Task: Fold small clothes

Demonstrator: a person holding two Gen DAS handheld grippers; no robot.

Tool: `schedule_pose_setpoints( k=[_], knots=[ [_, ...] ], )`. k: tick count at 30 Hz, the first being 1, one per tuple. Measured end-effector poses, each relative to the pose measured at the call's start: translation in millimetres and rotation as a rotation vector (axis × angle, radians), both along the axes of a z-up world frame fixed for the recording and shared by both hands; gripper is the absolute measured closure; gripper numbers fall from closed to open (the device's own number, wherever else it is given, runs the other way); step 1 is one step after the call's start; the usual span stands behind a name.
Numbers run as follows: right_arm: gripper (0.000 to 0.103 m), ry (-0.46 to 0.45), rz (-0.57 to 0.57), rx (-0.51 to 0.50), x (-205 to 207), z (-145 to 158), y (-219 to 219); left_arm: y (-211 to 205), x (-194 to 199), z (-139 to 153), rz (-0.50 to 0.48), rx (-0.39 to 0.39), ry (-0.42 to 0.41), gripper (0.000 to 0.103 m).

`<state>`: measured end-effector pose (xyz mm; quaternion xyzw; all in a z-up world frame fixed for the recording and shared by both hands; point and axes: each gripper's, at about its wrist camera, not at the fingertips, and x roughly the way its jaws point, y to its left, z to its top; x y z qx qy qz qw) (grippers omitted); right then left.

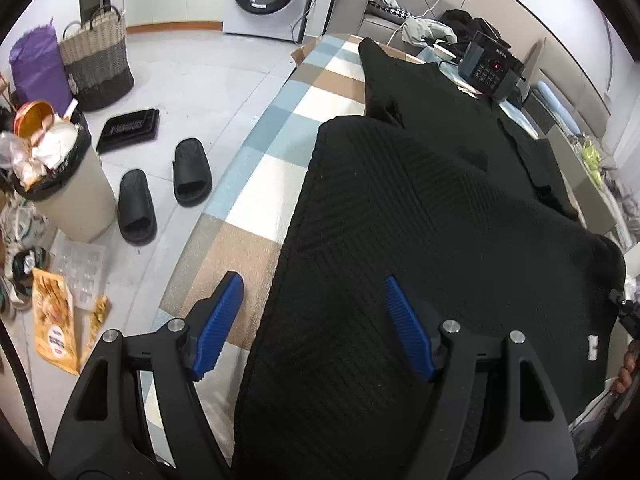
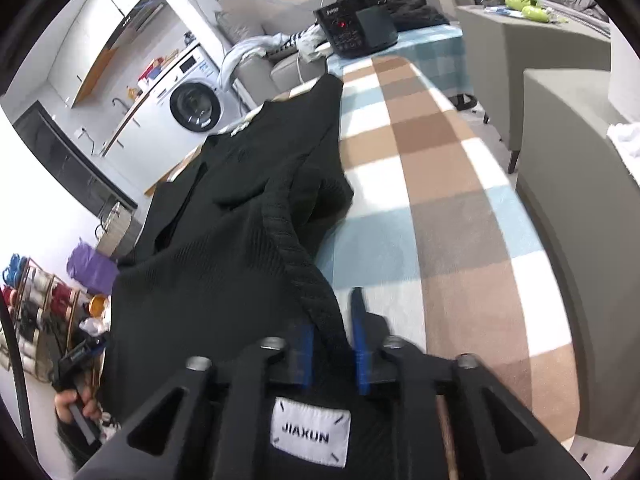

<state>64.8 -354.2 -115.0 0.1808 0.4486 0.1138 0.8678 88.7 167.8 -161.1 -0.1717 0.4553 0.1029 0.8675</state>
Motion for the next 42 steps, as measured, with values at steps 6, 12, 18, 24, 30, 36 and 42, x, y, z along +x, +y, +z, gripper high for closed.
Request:
schedule_pose_setpoints(
  k=[6, 12, 18, 24, 30, 36, 42],
  knots=[
    [0.059, 0.006, 0.018, -0.030, -10, -7, 0, -7, 5, -2, -0.028, 0.036, -0.017, 0.085],
    [0.097, -0.004, 0.035, -0.178, -9, -14, 8, -3, -1, 0, -0.027, -0.016, -0.072, 0.097],
    [0.099, -0.035, 0.036, -0.139, -23, -6, 1, -4, -25, 20, -0.019, -0.031, -0.163, 0.098],
    [0.099, -0.068, 0.008, -0.102, -54, 12, -13, -14, -61, 40, -0.023, -0.042, -0.225, 0.098],
    [0.099, -0.134, -0.022, -0.089, -79, 32, -21, -21, -90, 63, -0.015, -0.045, -0.296, 0.098],
    [0.099, -0.215, -0.049, -0.066, -60, 53, -17, -11, -75, 84, 0.005, -0.036, -0.342, 0.098],
    [0.099, -0.229, -0.099, -0.059, -3, 59, -9, 3, -17, 94, 0.017, -0.036, -0.351, 0.098]
  ],
)
